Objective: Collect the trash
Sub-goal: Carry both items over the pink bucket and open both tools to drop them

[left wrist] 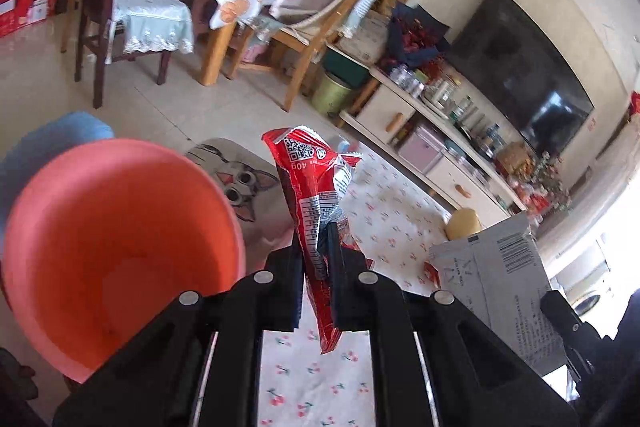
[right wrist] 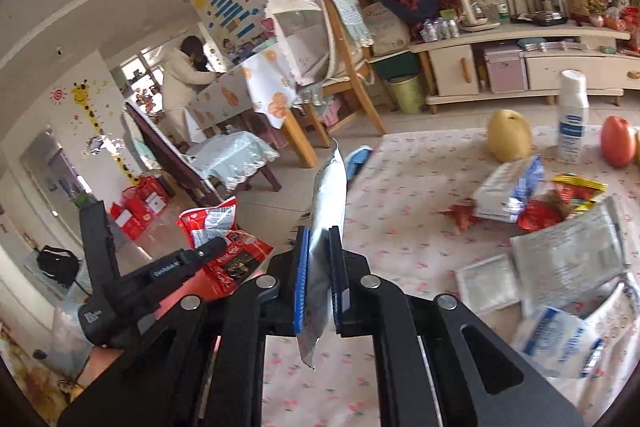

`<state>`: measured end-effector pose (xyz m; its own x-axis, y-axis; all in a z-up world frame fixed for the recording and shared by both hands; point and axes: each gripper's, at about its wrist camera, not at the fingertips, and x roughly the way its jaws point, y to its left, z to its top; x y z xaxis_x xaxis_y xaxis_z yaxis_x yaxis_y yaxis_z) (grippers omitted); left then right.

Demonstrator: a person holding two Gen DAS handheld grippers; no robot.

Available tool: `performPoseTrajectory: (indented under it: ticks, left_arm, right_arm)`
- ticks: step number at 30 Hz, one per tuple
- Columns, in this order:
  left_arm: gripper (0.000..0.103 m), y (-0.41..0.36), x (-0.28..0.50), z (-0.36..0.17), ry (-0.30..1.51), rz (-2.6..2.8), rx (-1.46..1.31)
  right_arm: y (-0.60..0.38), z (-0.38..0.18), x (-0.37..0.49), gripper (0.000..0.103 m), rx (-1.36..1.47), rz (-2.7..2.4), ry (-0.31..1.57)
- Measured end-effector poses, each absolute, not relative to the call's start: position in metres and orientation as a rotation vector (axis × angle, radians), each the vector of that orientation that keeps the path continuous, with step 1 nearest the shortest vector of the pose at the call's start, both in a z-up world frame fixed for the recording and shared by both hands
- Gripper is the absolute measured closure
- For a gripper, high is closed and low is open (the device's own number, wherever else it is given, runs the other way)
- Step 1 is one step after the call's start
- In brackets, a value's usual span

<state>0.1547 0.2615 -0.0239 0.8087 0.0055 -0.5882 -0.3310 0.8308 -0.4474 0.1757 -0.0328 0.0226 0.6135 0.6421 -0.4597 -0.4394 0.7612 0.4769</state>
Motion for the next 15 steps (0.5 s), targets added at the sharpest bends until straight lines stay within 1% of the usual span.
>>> performPoseTrajectory:
  ticks: [4, 7, 10, 13, 15]
  left_arm:
    - [0.091, 0.309, 0.135, -0.024, 0.591, 0.411, -0.577]
    - [0.091, 0.345, 0.127, -0.034, 0.629, 0.537, -0.624]
    - [0.091, 0.376, 0.123, -0.046, 0.662, 0.612, -0.691]
    - [0.091, 0.392, 0.122, -0.052, 0.689, 0.666, -0.696]
    - [0.090, 0.399, 0.125, -0.057, 0.711, 0.683, -0.691]
  right_arm:
    - [0.043, 0.040, 0.179, 0.092, 0.326, 0.771, 0.670]
    - [0.097, 0.045, 0.181, 0.092, 0.301, 0.832, 0.696]
    - [0.146, 0.038, 0.186, 0.092, 0.294, 0.867, 0.742]
    - [0.189, 0.022, 0.189, 0.091, 0.238, 0.859, 0.793]
    - [0.203, 0.007, 0.193, 0.089, 0.221, 0.850, 0.848]
